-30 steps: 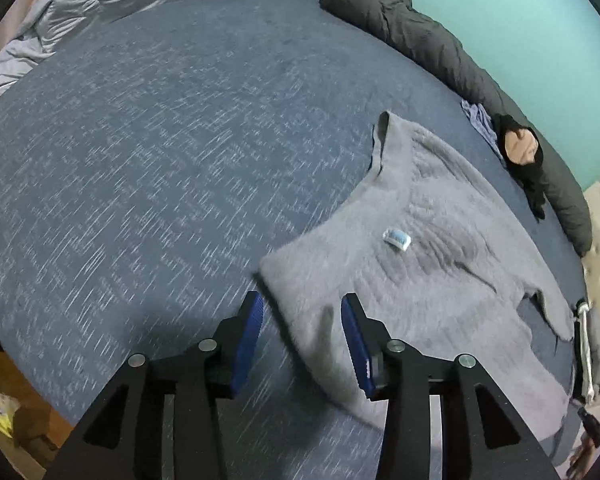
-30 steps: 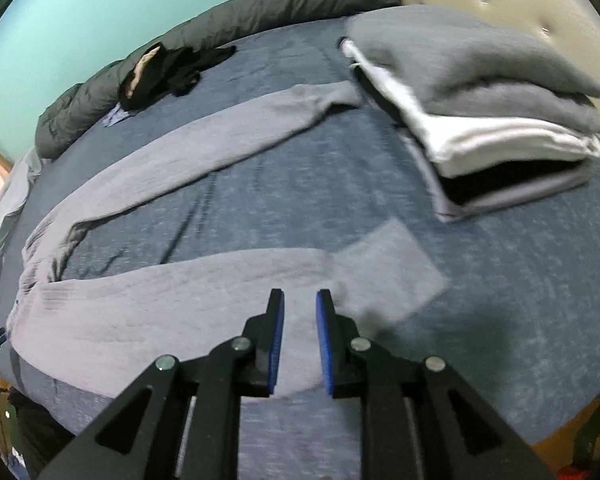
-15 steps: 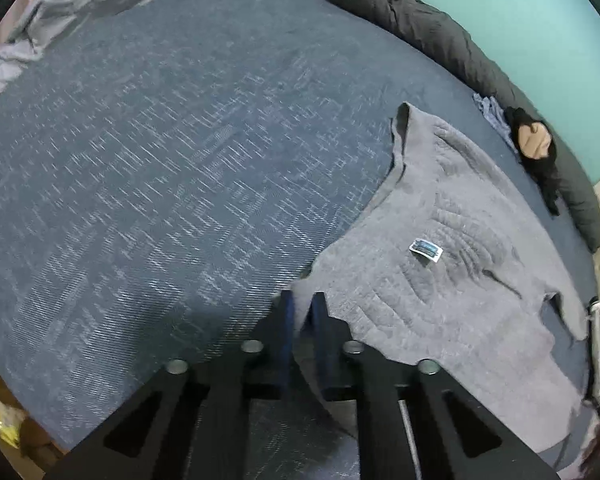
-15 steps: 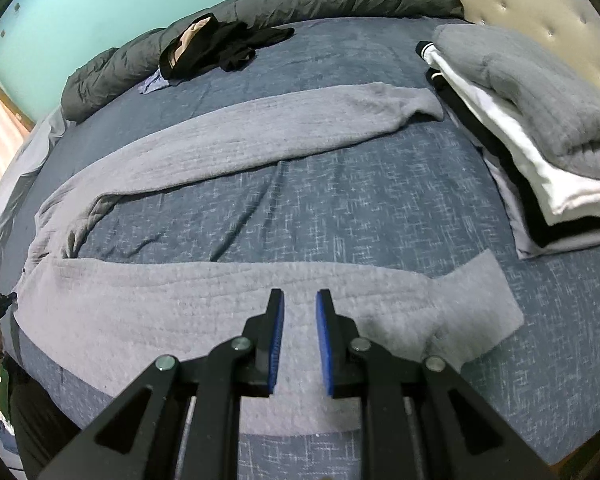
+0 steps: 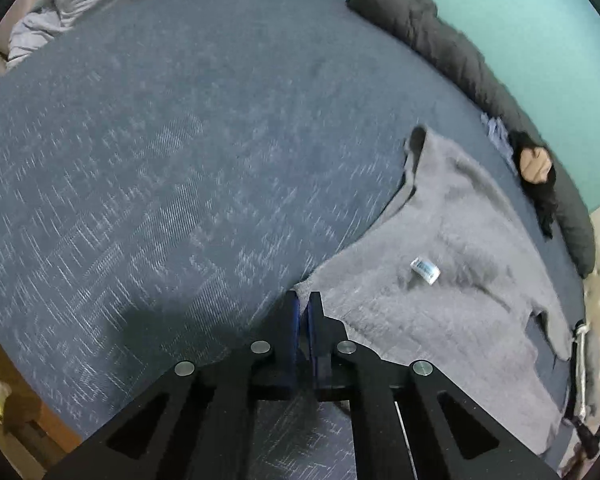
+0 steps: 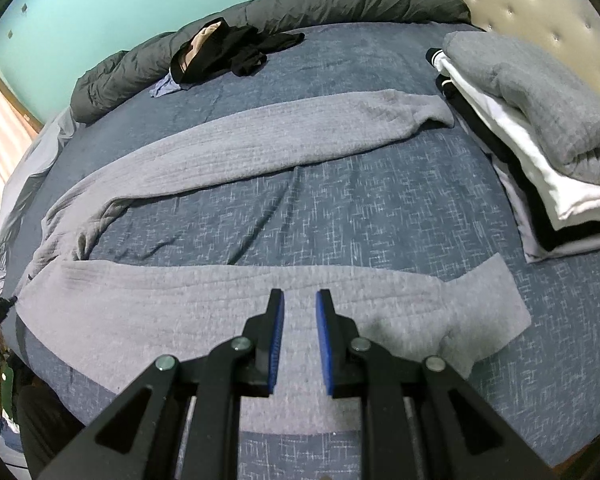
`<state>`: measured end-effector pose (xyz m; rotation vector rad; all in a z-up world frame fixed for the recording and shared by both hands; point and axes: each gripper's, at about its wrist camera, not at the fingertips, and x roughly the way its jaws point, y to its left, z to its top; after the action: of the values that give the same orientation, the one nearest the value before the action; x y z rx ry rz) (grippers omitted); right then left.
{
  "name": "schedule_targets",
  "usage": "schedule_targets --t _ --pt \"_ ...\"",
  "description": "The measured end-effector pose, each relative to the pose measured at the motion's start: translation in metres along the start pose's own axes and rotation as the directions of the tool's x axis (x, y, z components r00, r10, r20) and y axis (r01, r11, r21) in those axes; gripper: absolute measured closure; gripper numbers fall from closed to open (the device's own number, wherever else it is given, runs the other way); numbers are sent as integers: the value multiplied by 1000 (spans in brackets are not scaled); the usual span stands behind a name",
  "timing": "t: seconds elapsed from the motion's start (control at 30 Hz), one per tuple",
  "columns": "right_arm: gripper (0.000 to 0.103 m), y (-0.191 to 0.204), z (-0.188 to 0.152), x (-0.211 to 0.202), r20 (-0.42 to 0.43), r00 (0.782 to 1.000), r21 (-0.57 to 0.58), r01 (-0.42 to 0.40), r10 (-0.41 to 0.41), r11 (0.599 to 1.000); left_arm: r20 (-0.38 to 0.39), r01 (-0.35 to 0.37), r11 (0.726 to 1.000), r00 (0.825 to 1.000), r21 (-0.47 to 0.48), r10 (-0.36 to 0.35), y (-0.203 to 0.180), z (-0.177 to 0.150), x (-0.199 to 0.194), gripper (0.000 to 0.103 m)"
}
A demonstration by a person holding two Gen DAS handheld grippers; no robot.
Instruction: Fold clothes
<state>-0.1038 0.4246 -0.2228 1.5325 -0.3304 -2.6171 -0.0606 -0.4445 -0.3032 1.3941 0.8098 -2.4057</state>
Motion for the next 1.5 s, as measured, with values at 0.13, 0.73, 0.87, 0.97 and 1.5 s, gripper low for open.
schedule_targets --t 0.13,0.73,0.87,0.97,1.5 --pt "87 16 6 4 3 1000 -13 -20 20 1000 15 -51 998 999 24 51 -11 8 -8 86" --pt "59 188 20 118 1 959 -89 -282 283 955 14 14 955 1000 296 -19 -147 89 37 58" --pt "58 192 9 138 -8 959 -63 -283 283 957 -11 3 954 1000 300 1 -160 107 67 56" --pt "58 189 3 146 5 961 -57 -275 276 960 -7 -3 959 1000 282 5 -163 122 85 56" --pt "56 186 7 155 49 963 -74 -262 266 962 2 35 976 999 214 -36 -168 152 133 82"
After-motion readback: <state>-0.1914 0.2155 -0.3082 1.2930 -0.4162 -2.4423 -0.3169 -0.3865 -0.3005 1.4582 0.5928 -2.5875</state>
